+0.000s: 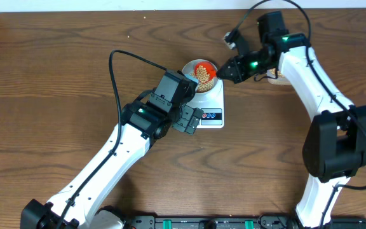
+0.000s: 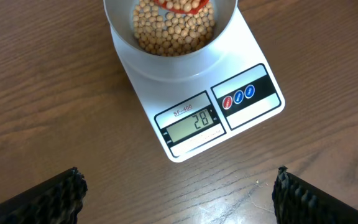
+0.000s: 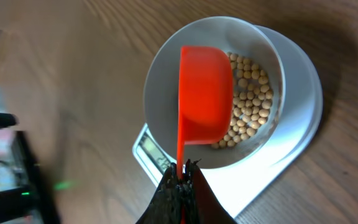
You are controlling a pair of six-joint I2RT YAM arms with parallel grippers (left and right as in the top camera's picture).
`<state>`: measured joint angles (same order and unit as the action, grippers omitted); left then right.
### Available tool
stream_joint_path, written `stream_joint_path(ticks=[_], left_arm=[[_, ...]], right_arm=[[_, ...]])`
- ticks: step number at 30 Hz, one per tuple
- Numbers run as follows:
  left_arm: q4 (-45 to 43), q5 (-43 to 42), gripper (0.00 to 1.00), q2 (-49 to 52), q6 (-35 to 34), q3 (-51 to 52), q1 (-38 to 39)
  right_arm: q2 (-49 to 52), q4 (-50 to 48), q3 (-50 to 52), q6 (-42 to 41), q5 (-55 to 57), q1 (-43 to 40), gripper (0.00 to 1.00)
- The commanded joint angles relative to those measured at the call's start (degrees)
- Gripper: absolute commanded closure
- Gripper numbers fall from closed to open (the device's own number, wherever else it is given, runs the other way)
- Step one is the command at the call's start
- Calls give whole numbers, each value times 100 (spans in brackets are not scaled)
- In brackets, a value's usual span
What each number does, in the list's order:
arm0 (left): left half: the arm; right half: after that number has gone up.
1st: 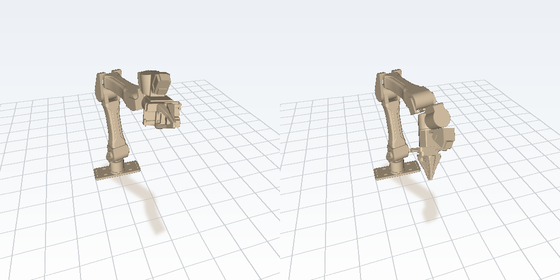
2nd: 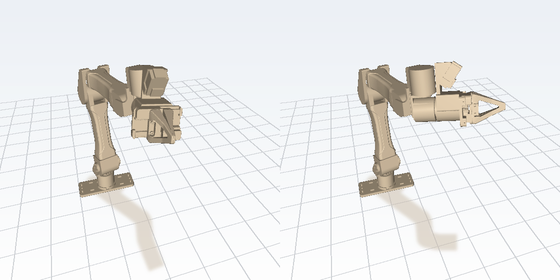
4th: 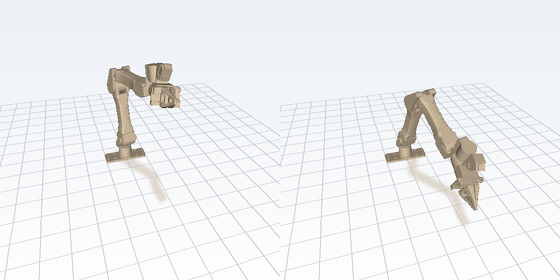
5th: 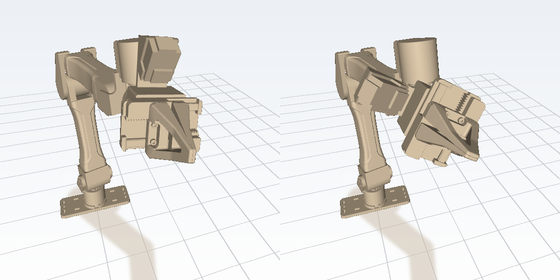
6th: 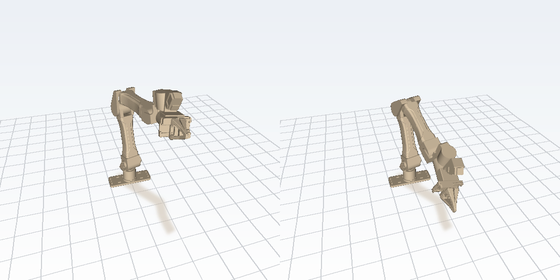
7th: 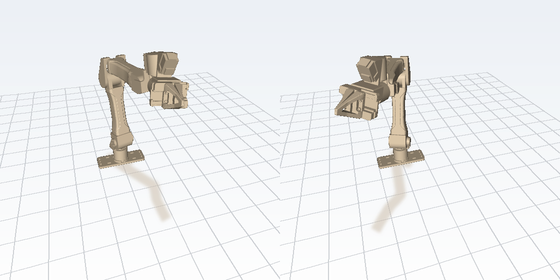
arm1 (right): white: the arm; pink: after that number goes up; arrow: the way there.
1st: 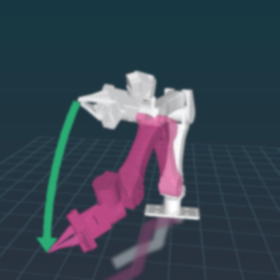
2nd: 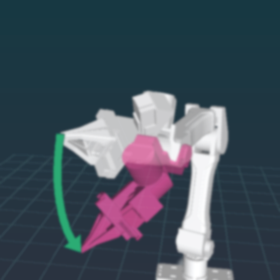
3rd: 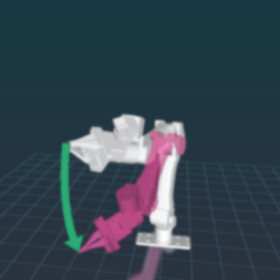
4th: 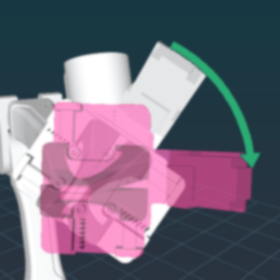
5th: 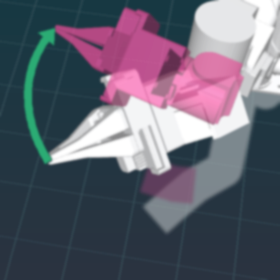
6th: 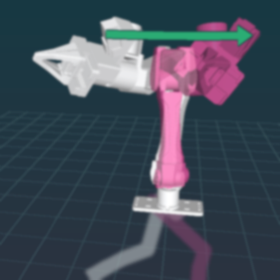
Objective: Scoop item into bowl and weigh 50g on scale
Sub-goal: 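Tilt the scoop with the right gripper to pour soybeans into the bowl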
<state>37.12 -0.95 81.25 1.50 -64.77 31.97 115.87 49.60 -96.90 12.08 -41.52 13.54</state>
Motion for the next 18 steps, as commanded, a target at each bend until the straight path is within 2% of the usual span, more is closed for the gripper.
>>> stream_joint_path(ticks=[1,8,18], left_arm=[[15,15,2,4,-9,-17,-17],[15,15,2,4,-9,-17,-17],[15,15,2,4,-9,-17,-17]], right_arm=[[-450,-81,11,-46,949,275,98],[-752,-103,11,42,1987,634,99],[-772,-107,11,46,2105,723,99]])
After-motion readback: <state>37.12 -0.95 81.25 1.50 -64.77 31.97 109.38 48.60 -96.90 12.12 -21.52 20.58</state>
